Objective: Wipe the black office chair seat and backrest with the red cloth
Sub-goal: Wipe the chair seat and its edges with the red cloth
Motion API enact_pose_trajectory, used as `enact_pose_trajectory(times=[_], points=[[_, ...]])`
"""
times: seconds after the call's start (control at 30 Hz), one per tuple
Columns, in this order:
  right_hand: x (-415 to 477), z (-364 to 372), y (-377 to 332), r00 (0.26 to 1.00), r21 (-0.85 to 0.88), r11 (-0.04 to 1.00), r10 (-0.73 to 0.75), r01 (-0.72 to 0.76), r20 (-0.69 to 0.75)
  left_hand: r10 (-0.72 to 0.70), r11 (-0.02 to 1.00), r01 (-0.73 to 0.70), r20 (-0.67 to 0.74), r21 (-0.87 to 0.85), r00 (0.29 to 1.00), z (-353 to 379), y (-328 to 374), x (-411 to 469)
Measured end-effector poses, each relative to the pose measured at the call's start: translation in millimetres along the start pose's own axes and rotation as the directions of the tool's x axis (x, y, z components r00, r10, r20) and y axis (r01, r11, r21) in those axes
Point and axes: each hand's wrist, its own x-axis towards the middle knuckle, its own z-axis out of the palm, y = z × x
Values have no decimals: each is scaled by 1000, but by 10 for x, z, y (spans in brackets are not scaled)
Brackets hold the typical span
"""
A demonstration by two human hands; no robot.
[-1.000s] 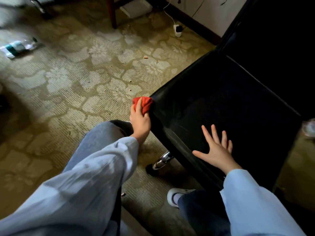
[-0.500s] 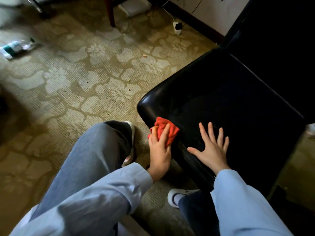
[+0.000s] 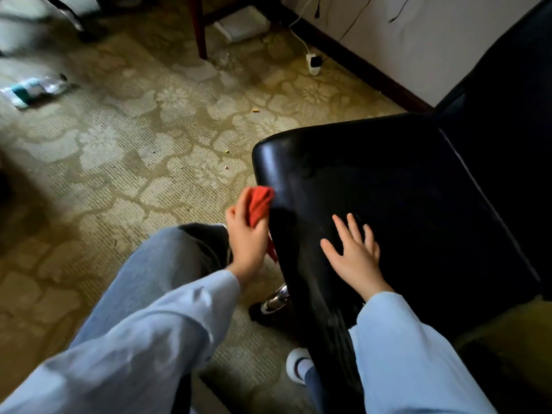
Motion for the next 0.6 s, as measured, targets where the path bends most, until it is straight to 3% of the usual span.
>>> enact_pose_trajectory(times=[0.07,0.23,0.4,0.6], points=[[-35,-49,103,999,-5,1000,-26,26,-26,-24,1000,23,43,11,999,73,-4,369],[-114,-77,318,998,-32,999,10,-12,-65,-22,986,-40,369,161,929,399,-128,889],[-64,-66,367,992,-64,998,31,-24,119,31,945,-160,408,286,912,465,-31,745],[-37,-26,294,992,-72,996,68,-61,107,59,865,-328,573,379,817,217,-108,277]])
